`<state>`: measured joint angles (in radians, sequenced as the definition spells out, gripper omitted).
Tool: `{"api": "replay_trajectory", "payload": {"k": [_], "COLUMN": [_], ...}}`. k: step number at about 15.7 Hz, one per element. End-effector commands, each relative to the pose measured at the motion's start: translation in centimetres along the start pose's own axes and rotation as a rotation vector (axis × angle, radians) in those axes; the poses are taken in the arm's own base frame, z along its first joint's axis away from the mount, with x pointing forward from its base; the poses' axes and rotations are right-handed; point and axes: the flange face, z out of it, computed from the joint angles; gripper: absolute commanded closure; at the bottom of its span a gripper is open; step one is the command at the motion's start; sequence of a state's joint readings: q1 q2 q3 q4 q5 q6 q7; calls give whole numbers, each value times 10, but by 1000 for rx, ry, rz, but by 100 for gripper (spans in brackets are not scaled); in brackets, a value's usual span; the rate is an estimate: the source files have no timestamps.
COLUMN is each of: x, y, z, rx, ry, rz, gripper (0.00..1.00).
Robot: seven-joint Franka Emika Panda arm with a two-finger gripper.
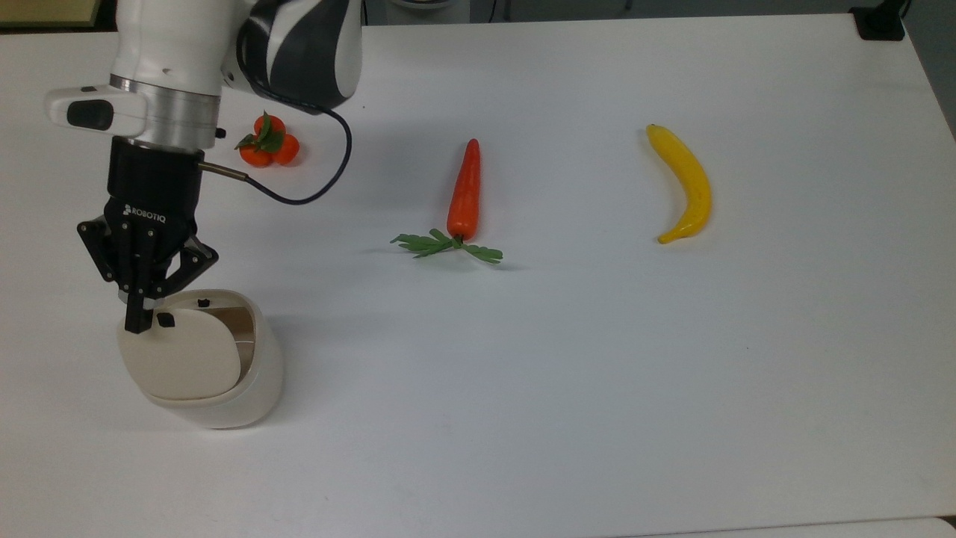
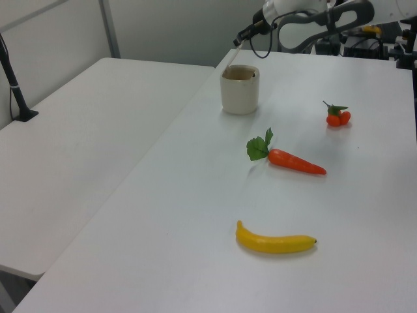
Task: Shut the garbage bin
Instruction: 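Push the raised lid over with the gripper tips toward the bin opening, then press the lid down flat onto the bin rim with the gripper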
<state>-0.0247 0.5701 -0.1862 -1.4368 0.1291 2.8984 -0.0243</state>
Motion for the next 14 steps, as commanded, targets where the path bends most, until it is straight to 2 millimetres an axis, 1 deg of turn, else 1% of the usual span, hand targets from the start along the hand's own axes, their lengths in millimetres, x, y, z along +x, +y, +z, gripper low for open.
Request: {"api": "replay_trajectory", "payload": {"k": [1, 5, 10, 12, 14], "x": [-12, -23, -31, -34, -38], "y": [11, 13, 2, -7, -10], "z": [-15, -12, -5, -2, 2], "rx": [6, 26, 57, 72, 76], "ry": [-134, -227, -251, -256, -260], "rz": [-78, -111, -132, -141, -145], "gripper": [100, 100, 100, 100, 100]}}
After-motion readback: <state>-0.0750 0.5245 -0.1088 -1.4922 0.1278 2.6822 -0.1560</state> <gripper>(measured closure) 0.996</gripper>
